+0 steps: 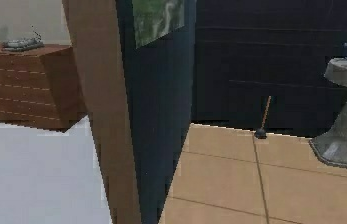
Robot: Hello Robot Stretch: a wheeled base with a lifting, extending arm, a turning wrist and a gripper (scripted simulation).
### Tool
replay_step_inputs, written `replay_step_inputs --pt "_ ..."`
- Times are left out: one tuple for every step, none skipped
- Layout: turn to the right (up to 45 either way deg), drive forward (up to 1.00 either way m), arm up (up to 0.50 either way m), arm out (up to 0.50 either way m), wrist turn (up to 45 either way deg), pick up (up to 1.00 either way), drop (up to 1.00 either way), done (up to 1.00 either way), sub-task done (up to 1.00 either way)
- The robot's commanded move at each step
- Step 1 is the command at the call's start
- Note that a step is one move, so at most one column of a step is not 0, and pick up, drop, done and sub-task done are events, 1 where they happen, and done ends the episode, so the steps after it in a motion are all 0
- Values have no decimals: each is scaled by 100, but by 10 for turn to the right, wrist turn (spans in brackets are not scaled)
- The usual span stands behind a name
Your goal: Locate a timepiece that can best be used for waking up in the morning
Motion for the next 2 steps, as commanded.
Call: replay_step_inputs --pt "-450 0 0 0 0 0 0 0 0" --pt "-180 0 0 0 0 0 0 0 0"
